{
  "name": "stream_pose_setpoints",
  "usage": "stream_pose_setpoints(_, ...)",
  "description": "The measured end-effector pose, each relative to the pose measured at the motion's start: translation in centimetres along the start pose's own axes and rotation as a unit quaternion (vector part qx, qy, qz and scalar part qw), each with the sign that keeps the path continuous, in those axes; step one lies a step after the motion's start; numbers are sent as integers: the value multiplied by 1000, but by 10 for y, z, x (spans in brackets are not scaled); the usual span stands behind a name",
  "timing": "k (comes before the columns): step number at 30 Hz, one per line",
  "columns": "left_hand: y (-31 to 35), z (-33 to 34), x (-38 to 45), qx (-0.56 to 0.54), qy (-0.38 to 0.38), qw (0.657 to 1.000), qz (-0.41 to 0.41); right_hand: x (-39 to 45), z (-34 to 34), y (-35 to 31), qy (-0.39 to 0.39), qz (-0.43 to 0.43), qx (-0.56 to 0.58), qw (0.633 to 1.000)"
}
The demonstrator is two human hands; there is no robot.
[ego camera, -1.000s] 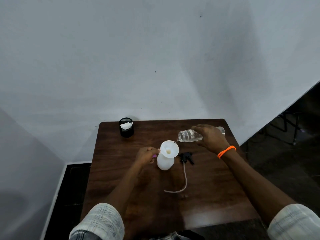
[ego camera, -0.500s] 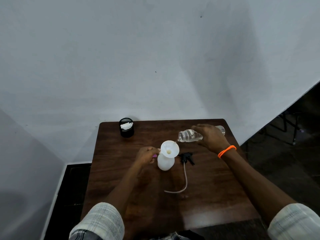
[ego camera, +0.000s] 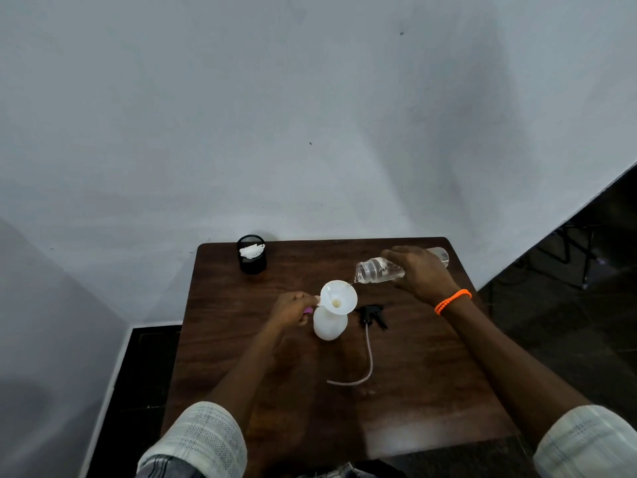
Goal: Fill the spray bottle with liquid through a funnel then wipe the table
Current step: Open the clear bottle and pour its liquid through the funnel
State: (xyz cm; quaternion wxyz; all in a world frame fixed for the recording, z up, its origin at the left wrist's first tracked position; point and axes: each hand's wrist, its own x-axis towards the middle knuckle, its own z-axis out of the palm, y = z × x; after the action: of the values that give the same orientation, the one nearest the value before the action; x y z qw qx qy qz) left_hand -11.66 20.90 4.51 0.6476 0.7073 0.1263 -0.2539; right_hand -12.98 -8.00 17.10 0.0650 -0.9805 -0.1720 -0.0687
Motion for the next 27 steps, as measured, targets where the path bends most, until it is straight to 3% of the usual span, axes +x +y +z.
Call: stream_pose_setpoints(27, 1, 2, -7, -17, 5, 1000, -6, 2, 2, 8, -3, -4, -13, 1000)
